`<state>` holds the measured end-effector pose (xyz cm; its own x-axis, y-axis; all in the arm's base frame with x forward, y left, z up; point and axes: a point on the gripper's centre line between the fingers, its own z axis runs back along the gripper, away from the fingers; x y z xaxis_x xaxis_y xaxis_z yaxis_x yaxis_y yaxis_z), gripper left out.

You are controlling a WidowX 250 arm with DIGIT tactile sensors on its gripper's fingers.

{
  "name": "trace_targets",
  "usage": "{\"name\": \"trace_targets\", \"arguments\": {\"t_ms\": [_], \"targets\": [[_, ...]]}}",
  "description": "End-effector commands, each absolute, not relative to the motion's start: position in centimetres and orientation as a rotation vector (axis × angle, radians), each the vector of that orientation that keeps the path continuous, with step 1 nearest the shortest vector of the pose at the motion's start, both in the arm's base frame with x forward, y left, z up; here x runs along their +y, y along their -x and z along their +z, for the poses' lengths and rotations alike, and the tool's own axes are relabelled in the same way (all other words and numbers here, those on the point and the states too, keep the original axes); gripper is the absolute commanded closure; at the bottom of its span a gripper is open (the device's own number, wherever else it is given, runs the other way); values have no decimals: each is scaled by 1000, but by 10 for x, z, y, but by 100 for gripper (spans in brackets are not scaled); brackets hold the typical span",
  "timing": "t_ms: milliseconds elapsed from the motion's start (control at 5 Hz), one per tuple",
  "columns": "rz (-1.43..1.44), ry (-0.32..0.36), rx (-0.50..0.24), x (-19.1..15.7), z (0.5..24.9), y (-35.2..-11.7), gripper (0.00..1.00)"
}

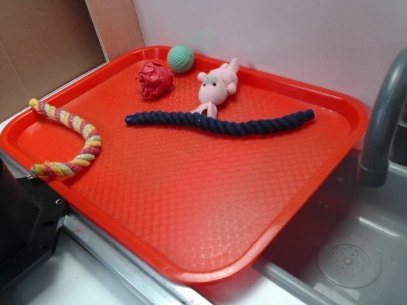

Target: Grab the blue rope.

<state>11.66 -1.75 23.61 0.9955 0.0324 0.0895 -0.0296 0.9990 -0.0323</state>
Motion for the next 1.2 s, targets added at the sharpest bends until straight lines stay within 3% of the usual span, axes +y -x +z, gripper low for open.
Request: {"name": "trace_targets", "arguments": {"t_ms": [0,200,400,1000], "targets": [[31,31,-90,-17,236,-117,0],[-55,-11,-144,-26,233,-123,0],[-244,-16,-131,-36,223,-134,0],[-791,79,-266,-54,178,-192,0]]}}
